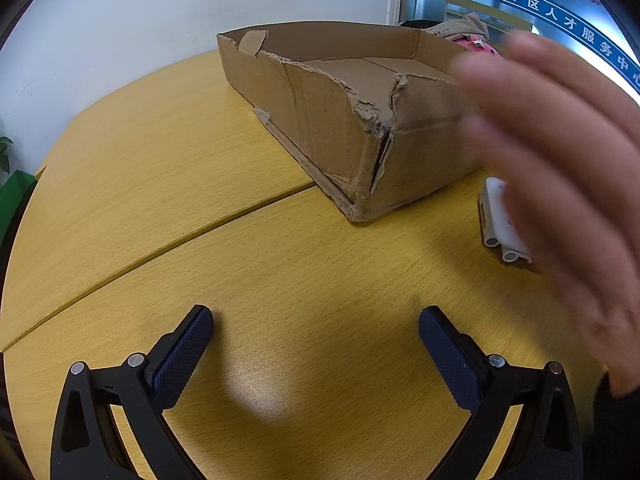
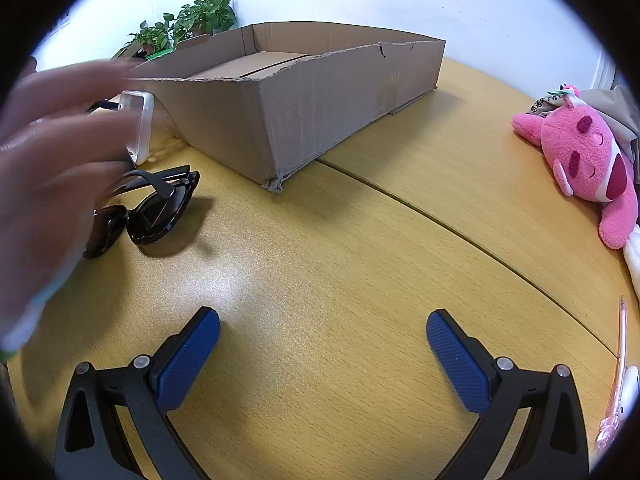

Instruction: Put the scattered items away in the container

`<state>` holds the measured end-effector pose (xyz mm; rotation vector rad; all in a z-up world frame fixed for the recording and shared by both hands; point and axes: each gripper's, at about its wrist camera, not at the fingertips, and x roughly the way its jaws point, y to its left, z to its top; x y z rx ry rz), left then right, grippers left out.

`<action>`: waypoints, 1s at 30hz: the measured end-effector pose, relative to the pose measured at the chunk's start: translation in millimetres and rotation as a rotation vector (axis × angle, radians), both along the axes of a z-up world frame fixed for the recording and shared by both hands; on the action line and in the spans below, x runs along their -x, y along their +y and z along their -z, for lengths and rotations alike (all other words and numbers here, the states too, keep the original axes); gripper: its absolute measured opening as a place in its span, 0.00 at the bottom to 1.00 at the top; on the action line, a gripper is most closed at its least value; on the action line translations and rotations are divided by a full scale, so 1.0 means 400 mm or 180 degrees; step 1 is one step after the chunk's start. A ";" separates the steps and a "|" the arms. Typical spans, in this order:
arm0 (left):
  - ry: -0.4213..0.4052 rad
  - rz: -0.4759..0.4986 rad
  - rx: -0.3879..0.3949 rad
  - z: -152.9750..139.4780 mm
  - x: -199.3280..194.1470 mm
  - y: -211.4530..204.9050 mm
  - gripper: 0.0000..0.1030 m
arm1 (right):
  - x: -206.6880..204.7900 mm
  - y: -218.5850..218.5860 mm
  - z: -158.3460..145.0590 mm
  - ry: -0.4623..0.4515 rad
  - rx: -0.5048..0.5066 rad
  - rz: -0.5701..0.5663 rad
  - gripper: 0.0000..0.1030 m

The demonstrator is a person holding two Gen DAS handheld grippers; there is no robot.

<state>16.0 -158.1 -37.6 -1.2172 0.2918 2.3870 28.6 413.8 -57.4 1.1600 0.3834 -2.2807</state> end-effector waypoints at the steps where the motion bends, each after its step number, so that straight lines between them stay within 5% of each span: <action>1: 0.0000 0.0000 0.0000 0.000 0.000 0.000 1.00 | 0.000 0.000 0.000 0.0000 0.0000 0.0000 1.00; 30: -0.0001 0.0026 -0.0001 -0.006 -0.004 0.002 1.00 | 0.000 0.000 0.000 -0.0001 0.0001 -0.0003 1.00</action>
